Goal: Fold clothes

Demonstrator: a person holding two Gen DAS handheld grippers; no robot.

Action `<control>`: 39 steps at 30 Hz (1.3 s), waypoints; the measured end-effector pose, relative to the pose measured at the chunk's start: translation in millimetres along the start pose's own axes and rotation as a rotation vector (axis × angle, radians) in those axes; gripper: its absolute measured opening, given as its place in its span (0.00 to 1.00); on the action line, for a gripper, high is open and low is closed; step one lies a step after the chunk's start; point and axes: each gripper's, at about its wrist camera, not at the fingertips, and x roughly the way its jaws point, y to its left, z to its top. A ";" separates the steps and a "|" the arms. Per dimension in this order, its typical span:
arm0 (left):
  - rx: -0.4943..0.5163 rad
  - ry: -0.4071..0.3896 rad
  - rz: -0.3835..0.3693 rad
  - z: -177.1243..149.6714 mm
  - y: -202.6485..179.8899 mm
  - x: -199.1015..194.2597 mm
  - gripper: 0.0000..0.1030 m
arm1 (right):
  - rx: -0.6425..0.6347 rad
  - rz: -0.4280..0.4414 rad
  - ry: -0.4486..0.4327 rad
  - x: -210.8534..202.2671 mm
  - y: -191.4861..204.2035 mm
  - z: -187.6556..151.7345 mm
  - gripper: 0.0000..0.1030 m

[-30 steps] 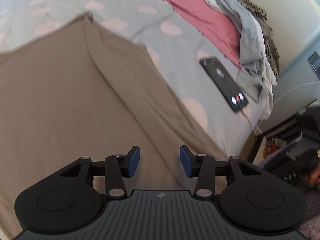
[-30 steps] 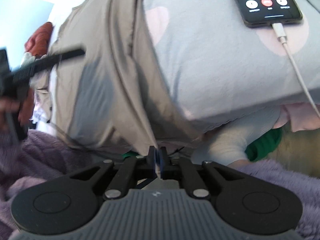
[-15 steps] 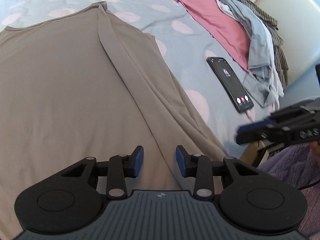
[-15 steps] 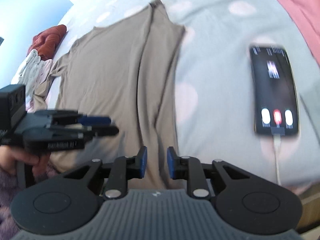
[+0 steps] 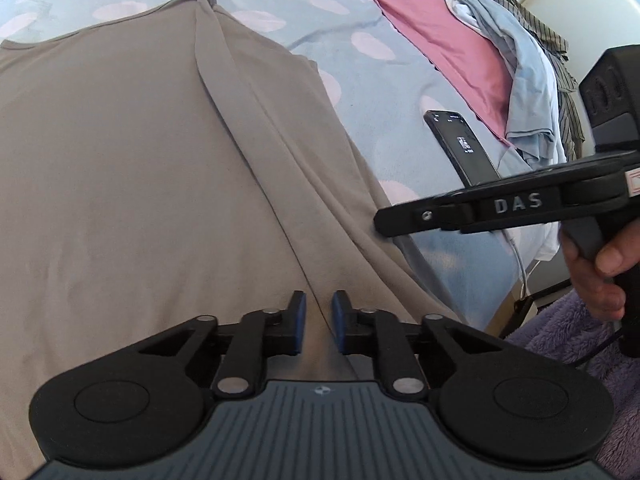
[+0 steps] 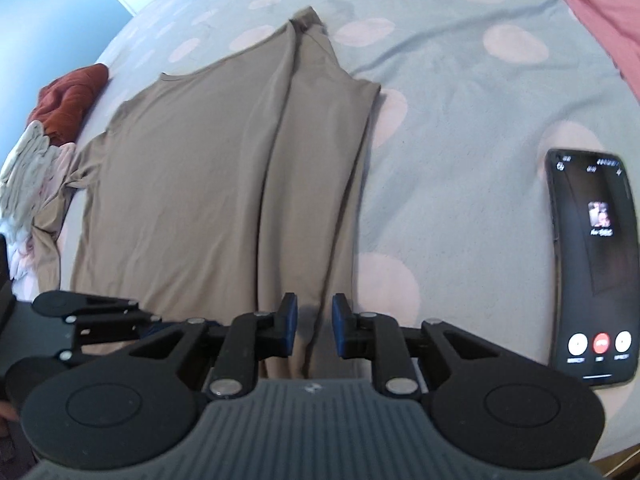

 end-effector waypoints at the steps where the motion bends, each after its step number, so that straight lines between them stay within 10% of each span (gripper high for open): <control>1: -0.003 0.001 -0.002 -0.4 0.5 0.7 0.07 | 0.008 0.008 0.011 3.6 -0.9 0.2 0.18; 7: 0.002 0.001 -0.003 -2.5 2.3 1.5 0.00 | -0.010 -0.014 0.005 6.6 0.3 -3.0 0.04; 22: -0.023 -0.028 -0.002 -1.5 4.6 -9.1 0.00 | 0.087 -0.042 -0.059 -14.4 -22.6 -4.4 0.08; 39: -0.181 -0.126 -0.053 84.2 72.4 20.6 0.05 | 0.153 0.051 -0.076 22.2 -23.4 72.9 0.11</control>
